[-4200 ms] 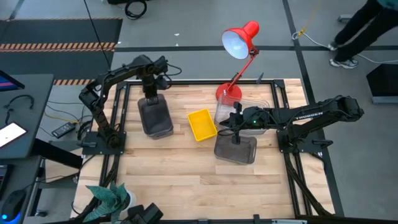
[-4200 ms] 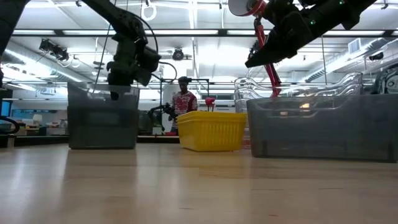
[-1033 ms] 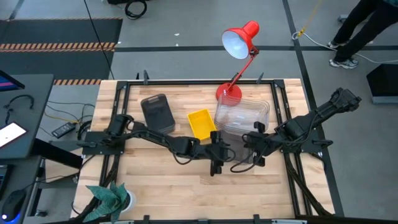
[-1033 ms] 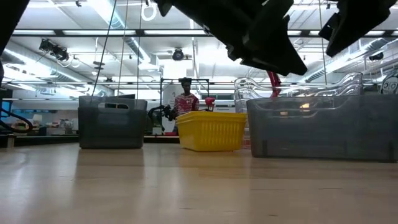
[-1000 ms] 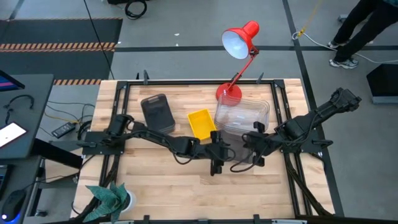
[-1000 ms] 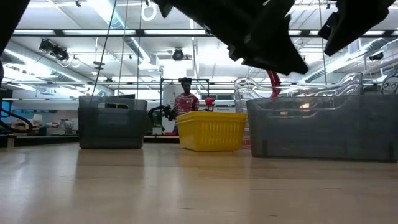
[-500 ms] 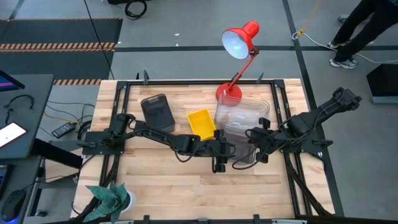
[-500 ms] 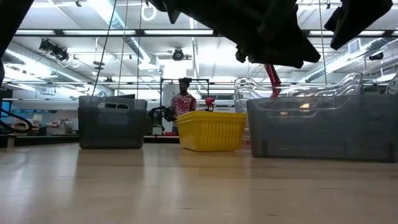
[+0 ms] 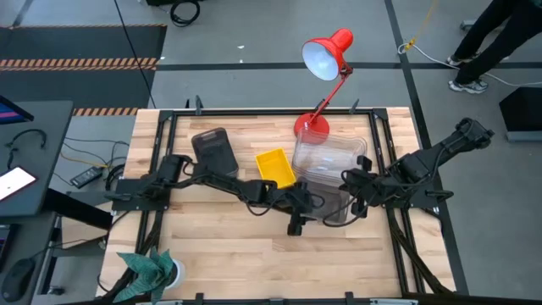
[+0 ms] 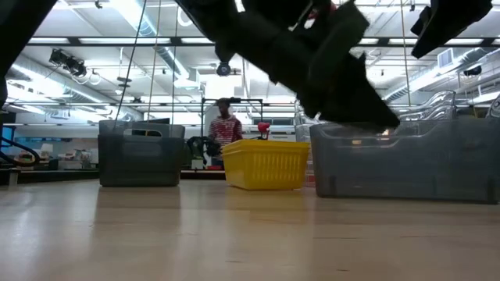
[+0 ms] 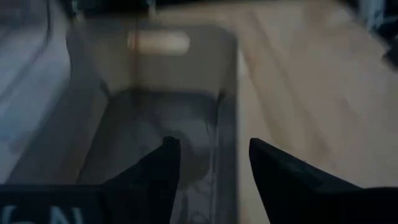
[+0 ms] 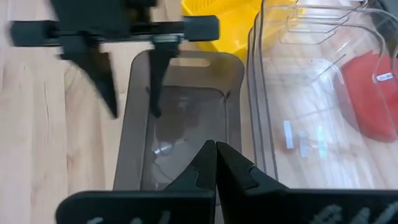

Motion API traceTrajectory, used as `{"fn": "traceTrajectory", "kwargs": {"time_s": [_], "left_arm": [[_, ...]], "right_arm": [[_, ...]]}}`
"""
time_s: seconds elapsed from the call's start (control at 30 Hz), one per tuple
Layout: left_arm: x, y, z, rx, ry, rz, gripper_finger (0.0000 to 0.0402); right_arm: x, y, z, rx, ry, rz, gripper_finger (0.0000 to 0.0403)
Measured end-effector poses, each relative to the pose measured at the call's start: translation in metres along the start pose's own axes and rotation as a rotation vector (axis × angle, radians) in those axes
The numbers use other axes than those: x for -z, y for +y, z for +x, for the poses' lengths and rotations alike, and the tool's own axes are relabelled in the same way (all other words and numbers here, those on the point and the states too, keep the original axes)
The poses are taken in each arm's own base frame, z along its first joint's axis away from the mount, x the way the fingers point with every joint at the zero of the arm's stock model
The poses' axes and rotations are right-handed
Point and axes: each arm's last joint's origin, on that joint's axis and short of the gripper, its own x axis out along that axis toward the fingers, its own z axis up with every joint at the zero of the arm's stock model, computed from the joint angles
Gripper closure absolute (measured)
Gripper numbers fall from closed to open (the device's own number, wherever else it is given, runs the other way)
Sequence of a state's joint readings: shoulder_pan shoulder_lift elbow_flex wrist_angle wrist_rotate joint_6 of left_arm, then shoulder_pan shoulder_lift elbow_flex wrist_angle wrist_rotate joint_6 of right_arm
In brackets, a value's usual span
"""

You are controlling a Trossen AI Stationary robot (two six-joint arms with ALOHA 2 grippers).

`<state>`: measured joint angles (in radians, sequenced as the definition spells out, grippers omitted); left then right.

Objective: Stack baskets by color
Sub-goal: Stack the right black bin on top of the left black bin

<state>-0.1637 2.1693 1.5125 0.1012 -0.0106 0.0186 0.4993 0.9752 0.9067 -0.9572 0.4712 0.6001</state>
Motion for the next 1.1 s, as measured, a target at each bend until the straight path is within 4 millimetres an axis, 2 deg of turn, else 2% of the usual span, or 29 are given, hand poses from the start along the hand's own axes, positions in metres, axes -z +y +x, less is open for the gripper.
{"fn": "traceTrajectory", "kwargs": {"time_s": [0.13, 0.27, 0.6, 0.8, 0.9, 1.1], "left_arm": [[0.009, -0.001, 0.006, 0.004, 0.04, 0.02, 0.0214], [0.015, -0.001, 0.006, 0.028, 0.094, 0.031, 0.024], [0.008, -0.001, 0.0, 0.09, 0.151, 0.039, 0.0389], [-0.006, -0.014, -0.008, 0.114, 0.146, 0.086, 0.0395], [-0.013, -0.029, -0.02, 0.11, 0.168, 0.165, 0.0396], [-0.024, -0.057, -0.055, -0.013, 0.266, 0.322, 0.0396]], "right_arm": [[0.001, 0.003, 0.0, -0.015, -0.006, 0.0, 0.0398], [0.0, 0.007, -0.001, -0.04, -0.026, -0.001, 0.0398], [0.0, 0.012, -0.003, -0.063, -0.05, -0.007, 0.0398], [0.0, 0.013, -0.004, -0.067, -0.052, -0.003, 0.0398], [0.0, 0.013, -0.004, -0.067, -0.051, 0.0, 0.0398], [0.0, 0.013, -0.004, -0.068, -0.054, 0.001, 0.0398]]}}
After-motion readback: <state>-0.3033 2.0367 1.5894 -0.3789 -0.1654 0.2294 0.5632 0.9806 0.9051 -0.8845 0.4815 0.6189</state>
